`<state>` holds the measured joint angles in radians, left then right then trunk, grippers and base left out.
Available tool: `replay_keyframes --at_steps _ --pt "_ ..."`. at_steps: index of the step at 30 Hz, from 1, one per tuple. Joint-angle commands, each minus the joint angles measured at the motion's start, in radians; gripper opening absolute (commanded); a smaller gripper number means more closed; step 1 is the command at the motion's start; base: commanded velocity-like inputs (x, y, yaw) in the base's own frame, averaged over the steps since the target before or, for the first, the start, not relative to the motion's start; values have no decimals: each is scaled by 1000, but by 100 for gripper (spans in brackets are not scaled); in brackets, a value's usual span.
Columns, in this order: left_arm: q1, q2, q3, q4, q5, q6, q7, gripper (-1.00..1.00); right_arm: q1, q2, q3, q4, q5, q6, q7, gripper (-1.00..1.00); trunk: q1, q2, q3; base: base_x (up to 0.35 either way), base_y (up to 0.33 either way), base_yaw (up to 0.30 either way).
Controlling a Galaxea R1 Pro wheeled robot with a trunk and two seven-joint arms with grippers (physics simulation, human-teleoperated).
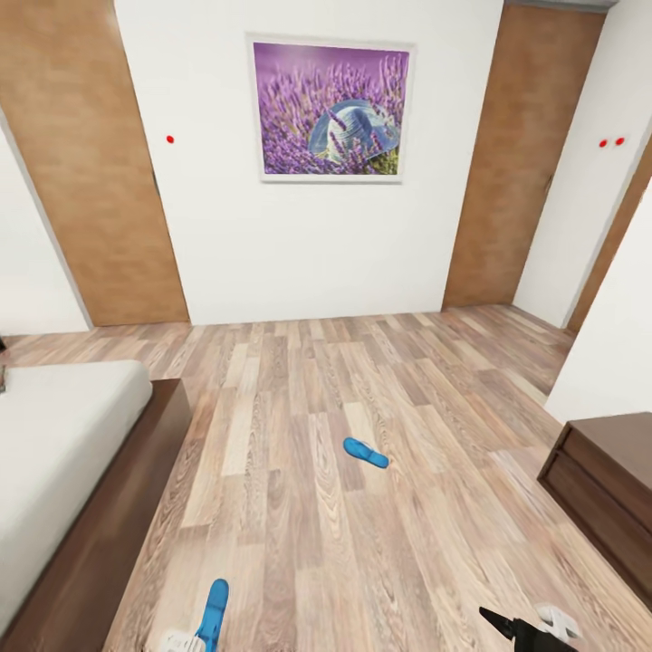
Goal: In the bedroom, move the book from the bed onto either nightstand, and place the two sandals side by side next to the bed.
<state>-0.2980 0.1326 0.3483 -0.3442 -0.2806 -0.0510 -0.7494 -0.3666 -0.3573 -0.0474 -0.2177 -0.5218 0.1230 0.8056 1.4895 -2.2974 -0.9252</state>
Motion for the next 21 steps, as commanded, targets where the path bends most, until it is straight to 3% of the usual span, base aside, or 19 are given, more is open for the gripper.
replay_keyframes --at_steps 1,14,21 --pt "-1 -1 8 1 -11 -6 -4 -100 0 0 -5 -1 -4 10 4 100 0 0 -1 0 0 286" --pt "-1 -1 8 1 -11 -5 -4 -100 0 0 -4 -1 -4 10 4 100 0 0 -1 0 0 286" --pt "-1 -1 8 1 -11 -6 -4 -100 0 0 -4 0 -4 10 4 100 0 0 -1 70 0 77"
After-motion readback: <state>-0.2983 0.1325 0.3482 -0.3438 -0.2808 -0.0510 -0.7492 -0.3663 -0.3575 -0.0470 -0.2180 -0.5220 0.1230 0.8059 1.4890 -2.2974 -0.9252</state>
